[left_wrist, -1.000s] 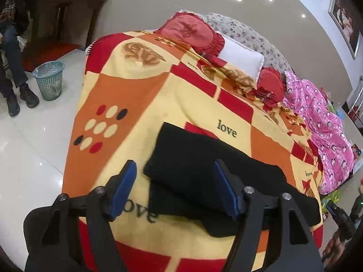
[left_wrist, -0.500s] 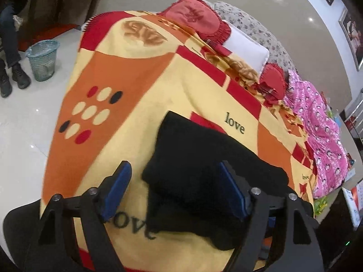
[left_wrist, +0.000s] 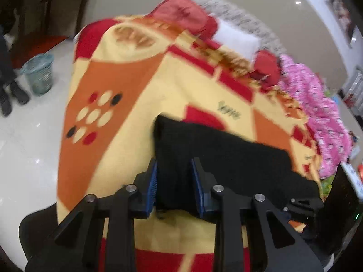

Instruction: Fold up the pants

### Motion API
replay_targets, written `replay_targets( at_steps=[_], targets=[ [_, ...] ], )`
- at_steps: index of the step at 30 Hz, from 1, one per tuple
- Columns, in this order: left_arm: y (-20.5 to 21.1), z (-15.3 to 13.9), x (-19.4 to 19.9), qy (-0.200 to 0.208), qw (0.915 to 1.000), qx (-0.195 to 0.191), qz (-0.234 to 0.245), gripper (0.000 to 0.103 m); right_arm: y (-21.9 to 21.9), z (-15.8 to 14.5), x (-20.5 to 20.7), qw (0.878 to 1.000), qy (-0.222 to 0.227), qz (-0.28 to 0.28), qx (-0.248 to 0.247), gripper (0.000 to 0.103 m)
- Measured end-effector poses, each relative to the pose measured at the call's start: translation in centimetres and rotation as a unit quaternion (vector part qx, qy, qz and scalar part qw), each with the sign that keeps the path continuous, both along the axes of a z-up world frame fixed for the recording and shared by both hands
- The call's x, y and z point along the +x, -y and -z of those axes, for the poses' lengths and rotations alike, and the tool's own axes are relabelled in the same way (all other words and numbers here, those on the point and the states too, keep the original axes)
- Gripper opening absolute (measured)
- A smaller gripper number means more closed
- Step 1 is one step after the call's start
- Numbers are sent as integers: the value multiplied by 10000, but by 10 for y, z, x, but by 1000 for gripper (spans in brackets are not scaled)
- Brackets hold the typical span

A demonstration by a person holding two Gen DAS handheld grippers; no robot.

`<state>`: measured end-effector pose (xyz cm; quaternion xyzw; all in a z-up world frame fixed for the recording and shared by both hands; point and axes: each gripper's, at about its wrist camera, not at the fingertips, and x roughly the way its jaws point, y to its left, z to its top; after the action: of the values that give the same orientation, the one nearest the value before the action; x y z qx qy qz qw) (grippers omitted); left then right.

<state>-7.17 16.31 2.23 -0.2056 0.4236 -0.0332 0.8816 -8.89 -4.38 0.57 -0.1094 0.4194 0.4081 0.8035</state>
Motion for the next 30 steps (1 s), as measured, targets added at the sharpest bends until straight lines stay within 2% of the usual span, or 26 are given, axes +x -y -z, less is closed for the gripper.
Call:
replay_targets(
  at_steps=[2,3,5,6,9,13,15,18,20,22,24,27,30],
  targets=[
    [-5,13,1,-241,9995,-157,-92,30,0,4,1,9999,-6,83,112,14],
    [-8,14,-1,-250,9993,-228,-148,32,5,0,4,9996,-168,109,198,18],
    [-13,10,-8,-210,9990,-306,-261,45,13,-9,6,9988,-326,139,344,41],
    [-15,6,-11,-160,9988,-351,-293,47,22,-17,5,9986,-228,213,433,45],
    [-15,-10,-21,117,9985,-427,-330,55,54,-34,-1,9970,122,614,457,46],
    [2,-32,-19,468,9983,-299,-181,68,118,-35,0,9855,83,1572,629,46],
    [20,-37,-11,549,9980,-308,52,75,160,-30,0,9727,3,2189,767,46],
    [53,-37,6,466,9975,-296,434,76,215,-18,-1,9504,-27,3061,551,46],
    [78,-34,15,413,9959,-248,760,76,244,-16,-7,9383,-14,3409,582,47],
    [104,-32,23,346,9940,-162,1023,76,283,-18,-20,9205,55,3855,633,47],
    [132,-30,31,283,9901,-134,1371,77,313,-20,-34,9013,111,4280,656,49],
    [173,-29,41,178,9821,-101,1871,82,352,-23,-51,8798,130,4690,763,55],
    [213,-25,51,31,9734,-31,2293,83,380,-23,-63,8638,185,4992,651,58]
  ],
)
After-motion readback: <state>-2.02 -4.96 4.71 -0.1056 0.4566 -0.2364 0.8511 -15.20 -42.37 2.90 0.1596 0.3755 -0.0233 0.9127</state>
